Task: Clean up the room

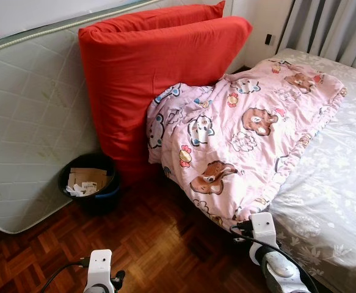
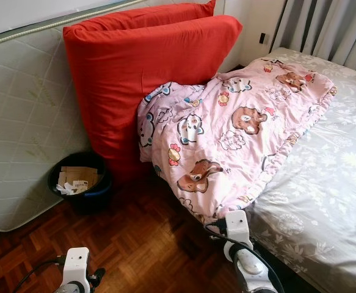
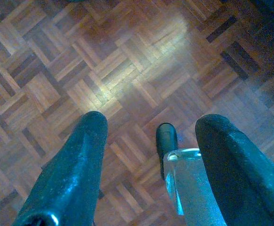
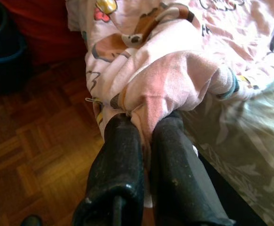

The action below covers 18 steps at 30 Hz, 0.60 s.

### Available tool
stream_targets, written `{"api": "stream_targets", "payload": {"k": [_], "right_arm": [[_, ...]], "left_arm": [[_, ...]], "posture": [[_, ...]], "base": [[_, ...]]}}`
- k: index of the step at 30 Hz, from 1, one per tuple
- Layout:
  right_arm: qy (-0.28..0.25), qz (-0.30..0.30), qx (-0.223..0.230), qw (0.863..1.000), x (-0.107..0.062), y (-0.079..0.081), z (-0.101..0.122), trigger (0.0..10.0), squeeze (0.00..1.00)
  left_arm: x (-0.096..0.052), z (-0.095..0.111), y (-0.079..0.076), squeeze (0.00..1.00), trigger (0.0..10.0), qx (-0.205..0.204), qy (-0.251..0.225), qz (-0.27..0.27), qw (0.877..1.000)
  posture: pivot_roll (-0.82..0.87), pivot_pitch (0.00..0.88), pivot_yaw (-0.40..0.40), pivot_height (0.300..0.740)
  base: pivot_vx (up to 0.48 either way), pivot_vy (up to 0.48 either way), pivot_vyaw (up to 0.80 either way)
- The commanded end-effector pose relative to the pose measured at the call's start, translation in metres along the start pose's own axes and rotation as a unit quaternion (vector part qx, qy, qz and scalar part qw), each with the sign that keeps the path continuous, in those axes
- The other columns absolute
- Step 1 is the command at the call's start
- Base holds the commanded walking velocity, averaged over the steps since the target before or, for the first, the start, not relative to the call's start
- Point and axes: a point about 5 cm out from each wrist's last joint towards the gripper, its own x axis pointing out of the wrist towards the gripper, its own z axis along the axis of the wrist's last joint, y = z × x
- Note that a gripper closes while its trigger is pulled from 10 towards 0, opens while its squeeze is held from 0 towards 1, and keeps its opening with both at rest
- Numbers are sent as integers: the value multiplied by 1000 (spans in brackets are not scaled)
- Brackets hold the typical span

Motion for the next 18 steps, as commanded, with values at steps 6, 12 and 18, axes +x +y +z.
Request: {"api": "stream_targets", "payload": {"k": [6,12,18], "right_arm": [[20,-4,-5,1000,0,0,-4,10000,0],[26,-9,1,1000,-1,-2,-7,10000,451],[30,-9,3,1000,-3,-2,-9,10000,910]], "left_arm": [[-1,-6,2,0,10000,-2,11,3,1000],[-1,-5,2,0,10000,-2,10,3,1000],[-1,-4,2,0,10000,-2,9,3,1000]], "posture": [[38,65,17,740],[37,65,17,740],[38,63,17,740]], "base": [[0,0,0],[0,0,0],[0,0,0]]}}
